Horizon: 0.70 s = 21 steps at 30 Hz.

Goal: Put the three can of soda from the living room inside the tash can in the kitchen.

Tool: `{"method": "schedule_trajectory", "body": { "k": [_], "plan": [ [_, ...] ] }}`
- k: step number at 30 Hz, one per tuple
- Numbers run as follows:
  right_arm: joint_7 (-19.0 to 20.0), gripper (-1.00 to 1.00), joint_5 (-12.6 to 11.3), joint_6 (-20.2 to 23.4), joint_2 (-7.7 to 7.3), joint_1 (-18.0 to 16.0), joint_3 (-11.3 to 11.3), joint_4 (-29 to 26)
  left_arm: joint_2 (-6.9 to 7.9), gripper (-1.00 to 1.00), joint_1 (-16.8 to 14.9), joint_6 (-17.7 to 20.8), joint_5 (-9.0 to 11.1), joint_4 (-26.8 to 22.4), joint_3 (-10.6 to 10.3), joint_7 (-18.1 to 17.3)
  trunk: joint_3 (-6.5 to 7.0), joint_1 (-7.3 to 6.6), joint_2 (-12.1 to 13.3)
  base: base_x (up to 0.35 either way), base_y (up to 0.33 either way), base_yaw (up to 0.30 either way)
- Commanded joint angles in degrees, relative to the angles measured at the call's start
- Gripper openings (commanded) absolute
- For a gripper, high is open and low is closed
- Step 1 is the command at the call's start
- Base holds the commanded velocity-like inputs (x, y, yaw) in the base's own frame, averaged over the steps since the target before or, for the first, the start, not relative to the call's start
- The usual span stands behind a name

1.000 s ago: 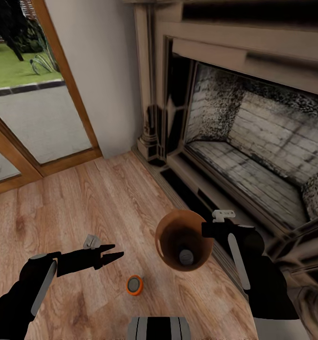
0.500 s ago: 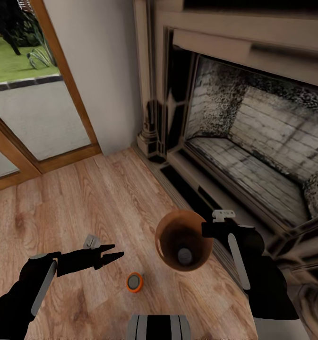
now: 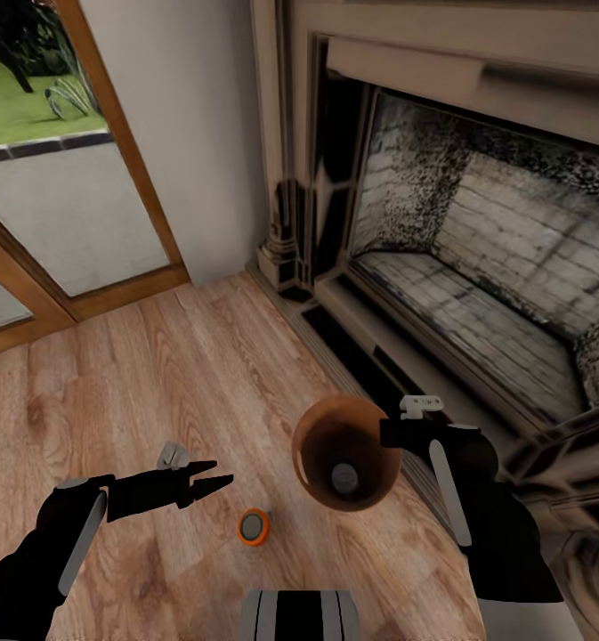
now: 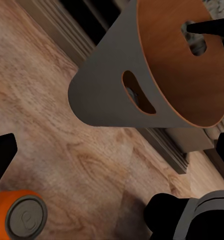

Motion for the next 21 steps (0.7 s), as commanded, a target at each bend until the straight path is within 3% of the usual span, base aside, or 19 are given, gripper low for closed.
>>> {"method": "schedule_trajectory", "body": {
  "k": [1, 21],
  "plan": [
    [0.09, -1.0, -1.18, 0.01, 0.01, -0.02, 0.01, -0.02, 0.0, 1.0, 0.0, 0.0, 0.0, 0.0, -0.02, 0.0, -0.09, -0.01, 0.0, 0.0, 0.0, 0.0],
    [0.09, -1.0, -1.26, 0.01, 0.07, -0.02, 0.1, -0.02, 0.0, 1.0, 0.0, 0.07, -0.08, 0.15, -0.1, 0.19, -1.94, -0.01, 0.0, 0.0, 0.0, 0.0]
  ]
}}
